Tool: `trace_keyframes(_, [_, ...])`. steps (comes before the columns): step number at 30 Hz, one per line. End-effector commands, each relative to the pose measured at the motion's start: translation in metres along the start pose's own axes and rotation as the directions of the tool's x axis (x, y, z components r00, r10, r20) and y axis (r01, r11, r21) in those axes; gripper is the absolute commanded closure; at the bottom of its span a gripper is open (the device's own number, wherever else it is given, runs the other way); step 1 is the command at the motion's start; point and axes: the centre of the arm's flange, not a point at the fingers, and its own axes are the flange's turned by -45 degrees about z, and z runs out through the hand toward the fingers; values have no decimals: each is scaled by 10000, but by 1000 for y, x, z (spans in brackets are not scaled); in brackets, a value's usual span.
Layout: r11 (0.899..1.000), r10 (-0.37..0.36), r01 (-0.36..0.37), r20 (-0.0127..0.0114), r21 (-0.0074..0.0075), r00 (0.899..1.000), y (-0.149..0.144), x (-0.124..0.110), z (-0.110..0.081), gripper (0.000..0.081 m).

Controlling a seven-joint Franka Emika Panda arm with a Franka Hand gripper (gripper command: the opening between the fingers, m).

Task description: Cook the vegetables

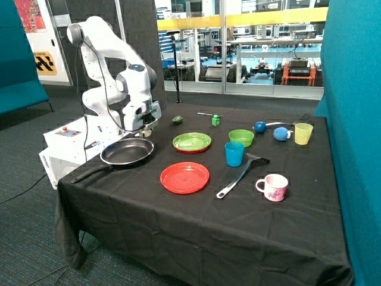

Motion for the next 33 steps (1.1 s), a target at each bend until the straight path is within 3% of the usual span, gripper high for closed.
trace_keyframes(1, [9999,131,-131,25,-11,9999,18,-19,16,808])
trace_keyframes(10, [10000,81,-81,25,-11,10000,25,-38,29,808])
trace_keyframes(28, [10000,-55,55,25,-11,10000,24,-33,39,808])
trace_keyframes(30, [10000,20,-20,25,-11,10000,24,-34,41,767])
trace_keyframes(33, [10000,-66,66,25,-11,10000,23,-33,43,512])
